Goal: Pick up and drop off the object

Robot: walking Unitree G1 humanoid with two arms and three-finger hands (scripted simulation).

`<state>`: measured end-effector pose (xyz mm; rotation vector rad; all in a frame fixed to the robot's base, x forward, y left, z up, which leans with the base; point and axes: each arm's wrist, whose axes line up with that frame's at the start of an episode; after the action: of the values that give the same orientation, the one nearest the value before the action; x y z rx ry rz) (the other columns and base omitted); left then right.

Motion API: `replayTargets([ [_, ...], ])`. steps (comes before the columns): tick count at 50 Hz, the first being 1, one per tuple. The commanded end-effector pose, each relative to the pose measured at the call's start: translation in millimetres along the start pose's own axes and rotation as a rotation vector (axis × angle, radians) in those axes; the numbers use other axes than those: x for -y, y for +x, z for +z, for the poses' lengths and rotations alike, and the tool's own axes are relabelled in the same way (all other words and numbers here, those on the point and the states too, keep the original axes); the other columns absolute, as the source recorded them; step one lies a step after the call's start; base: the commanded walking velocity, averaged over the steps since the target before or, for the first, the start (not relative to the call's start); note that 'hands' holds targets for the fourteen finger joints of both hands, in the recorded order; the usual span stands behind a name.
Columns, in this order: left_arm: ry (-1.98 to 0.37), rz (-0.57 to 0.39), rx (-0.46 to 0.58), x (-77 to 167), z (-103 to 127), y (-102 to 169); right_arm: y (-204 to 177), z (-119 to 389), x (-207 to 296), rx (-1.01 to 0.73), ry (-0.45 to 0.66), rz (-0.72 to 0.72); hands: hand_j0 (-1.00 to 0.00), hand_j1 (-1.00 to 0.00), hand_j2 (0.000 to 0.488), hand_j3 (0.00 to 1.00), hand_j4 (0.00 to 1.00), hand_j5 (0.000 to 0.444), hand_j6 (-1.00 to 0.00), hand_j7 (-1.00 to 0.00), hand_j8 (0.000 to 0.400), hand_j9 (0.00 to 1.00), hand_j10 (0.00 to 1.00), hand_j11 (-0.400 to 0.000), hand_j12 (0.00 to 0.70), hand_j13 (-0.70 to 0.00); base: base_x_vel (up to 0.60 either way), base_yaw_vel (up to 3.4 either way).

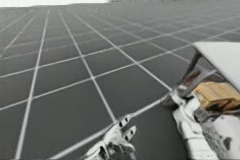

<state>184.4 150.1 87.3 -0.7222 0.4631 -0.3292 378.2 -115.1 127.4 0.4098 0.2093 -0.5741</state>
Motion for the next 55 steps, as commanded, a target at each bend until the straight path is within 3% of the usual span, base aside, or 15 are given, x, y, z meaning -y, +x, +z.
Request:
replayTargets([
  [1,0.011,-0.005,-0.003,3.1,0.8,1.2,1.7,6.4,3.0,0.022,0.017,-0.002,0.0,0.0,0.0,1.0,1.0,0.0,0.0,0.0,0.0,1.0,1.0,-0.4,0.0,-0.7,0.26,0.07],
  [55,0.011,-0.005,-0.003,3.1,0.8,1.2,1.7,6.4,3.0,0.022,0.017,-0.002,0.0,0.0,0.0,1.0,1.0,0.0,0.0,0.0,0.0,1.0,1.0,-0.4,0.0,-0.7,0.22,-1.01],
])
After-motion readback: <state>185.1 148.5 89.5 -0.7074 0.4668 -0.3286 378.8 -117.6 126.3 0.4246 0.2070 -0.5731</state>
